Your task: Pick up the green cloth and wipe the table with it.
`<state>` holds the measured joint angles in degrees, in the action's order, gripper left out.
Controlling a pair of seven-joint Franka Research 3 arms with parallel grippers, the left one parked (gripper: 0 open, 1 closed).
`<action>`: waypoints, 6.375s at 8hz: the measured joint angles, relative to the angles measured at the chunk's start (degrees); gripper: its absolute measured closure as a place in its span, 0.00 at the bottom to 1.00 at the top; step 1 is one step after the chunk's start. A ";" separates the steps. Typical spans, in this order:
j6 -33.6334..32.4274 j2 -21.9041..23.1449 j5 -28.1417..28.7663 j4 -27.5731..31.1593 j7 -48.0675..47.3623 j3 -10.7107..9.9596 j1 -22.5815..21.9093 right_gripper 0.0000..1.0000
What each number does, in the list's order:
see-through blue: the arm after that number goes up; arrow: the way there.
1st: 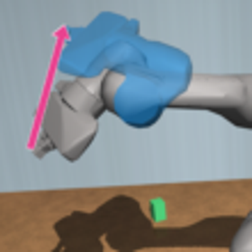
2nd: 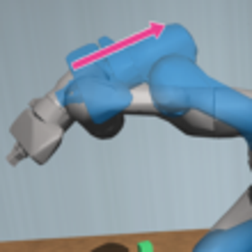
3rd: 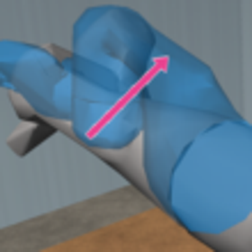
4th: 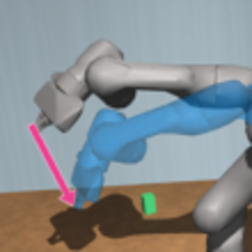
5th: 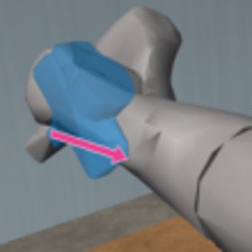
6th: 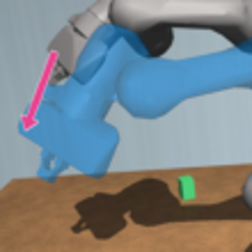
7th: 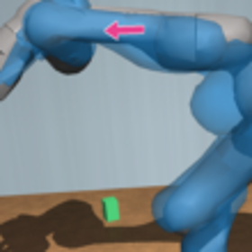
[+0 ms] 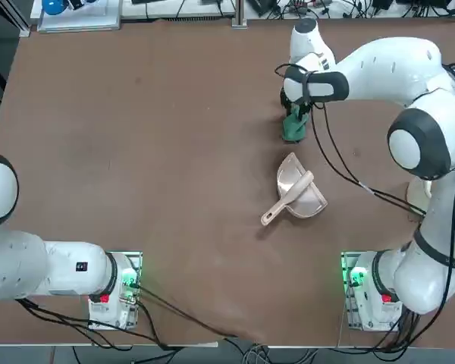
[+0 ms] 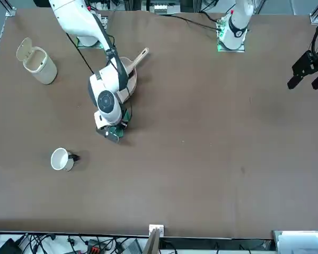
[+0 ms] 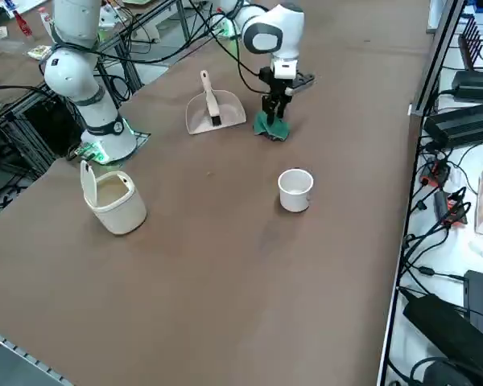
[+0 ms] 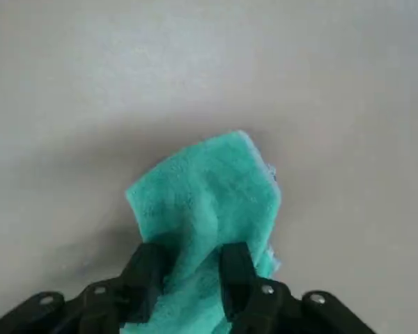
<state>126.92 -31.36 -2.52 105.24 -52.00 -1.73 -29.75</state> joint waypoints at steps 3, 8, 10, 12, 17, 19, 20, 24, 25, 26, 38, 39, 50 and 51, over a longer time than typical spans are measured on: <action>-5.33 0.68 -0.08 -0.55 0.95 -0.80 0.26 0.98; -26.57 12.56 -2.94 -1.73 15.60 -2.40 7.27 0.98; -31.74 15.91 -6.67 -0.22 23.64 -2.73 11.04 0.98; -29.98 17.84 -9.93 4.75 31.10 -2.88 15.58 0.98; -5.70 18.87 -14.47 25.04 34.70 -2.86 21.89 0.98; 0.01 18.54 -14.48 29.34 33.98 -2.79 22.27 0.98; 1.66 18.12 -14.47 30.59 32.30 -2.50 22.22 0.98; 7.48 15.89 -7.41 31.48 23.73 0.63 18.47 0.98; 8.01 15.89 -4.31 31.12 23.43 2.10 17.69 0.98; 8.21 15.87 -2.84 30.79 23.21 3.45 17.25 0.98; 6.97 15.53 -17.43 31.86 39.08 5.56 36.84 0.98; 7.42 15.51 -13.67 31.67 36.80 9.34 36.89 0.98; -12.29 18.66 -6.61 7.93 35.79 19.84 31.55 0.98; -12.32 18.14 -6.61 6.29 35.78 19.90 29.85 0.98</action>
<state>114.60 -13.22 -9.12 111.52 -16.23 18.17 0.10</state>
